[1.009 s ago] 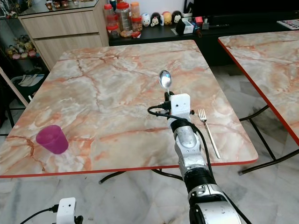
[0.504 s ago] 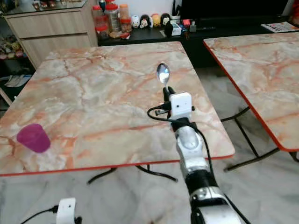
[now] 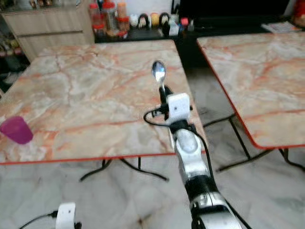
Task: Setting the table
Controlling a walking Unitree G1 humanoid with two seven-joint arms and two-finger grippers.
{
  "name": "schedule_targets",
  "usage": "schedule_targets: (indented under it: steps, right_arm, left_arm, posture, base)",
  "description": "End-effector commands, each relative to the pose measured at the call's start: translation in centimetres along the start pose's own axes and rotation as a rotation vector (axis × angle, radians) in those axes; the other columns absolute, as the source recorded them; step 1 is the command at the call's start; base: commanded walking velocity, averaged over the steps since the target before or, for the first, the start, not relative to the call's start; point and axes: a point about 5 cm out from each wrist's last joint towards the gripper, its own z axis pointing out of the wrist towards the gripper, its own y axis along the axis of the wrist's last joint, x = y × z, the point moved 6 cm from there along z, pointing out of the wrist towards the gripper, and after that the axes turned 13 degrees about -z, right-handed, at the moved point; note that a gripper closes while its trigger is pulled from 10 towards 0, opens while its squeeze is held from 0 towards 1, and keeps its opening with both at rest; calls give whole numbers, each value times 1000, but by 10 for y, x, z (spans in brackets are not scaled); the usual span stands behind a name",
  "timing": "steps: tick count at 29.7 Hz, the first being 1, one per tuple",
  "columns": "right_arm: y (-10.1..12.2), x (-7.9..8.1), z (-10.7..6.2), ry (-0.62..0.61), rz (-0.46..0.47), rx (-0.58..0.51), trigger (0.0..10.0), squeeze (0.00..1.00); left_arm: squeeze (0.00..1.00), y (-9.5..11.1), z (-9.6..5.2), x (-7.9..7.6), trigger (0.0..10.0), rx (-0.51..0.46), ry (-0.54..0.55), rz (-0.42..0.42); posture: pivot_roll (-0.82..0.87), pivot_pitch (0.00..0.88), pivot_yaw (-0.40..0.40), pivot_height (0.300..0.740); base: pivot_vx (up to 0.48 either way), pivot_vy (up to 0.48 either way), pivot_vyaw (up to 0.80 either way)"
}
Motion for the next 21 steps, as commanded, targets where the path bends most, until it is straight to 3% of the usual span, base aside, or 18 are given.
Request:
schedule_targets:
  steps: [1, 11, 17, 21]
  right_arm:
    - [-1, -8, -2, -17, -14, 4, 10000, 0]
    - [-7, -10, -8, -23, -14, 26, 10000, 0]
    - [-43, 2, -28, 19, 12, 156, 10000, 0]
    - [-83, 15, -59, 59, 33, 304, 10000, 0]
  left_arm:
    - [0, -6, -1, -3, 10000, 16, -3, -9]
    - [0, -6, -1, -3, 10000, 17, -4, -12]
    - [0, -7, -1, -4, 10000, 17, -5, -13]
    - [0, -7, -1, -3, 10000, 16, -3, -20]
  posture:
    - [28, 36, 54, 740]
    - [25, 39, 51, 740]
    - [26, 39, 50, 740]
    - [25, 40, 51, 740]
  base:
    - [0, -375, 0]
    - [0, -379, 0]
    - [0, -378, 0]
    - [0, -287, 0]
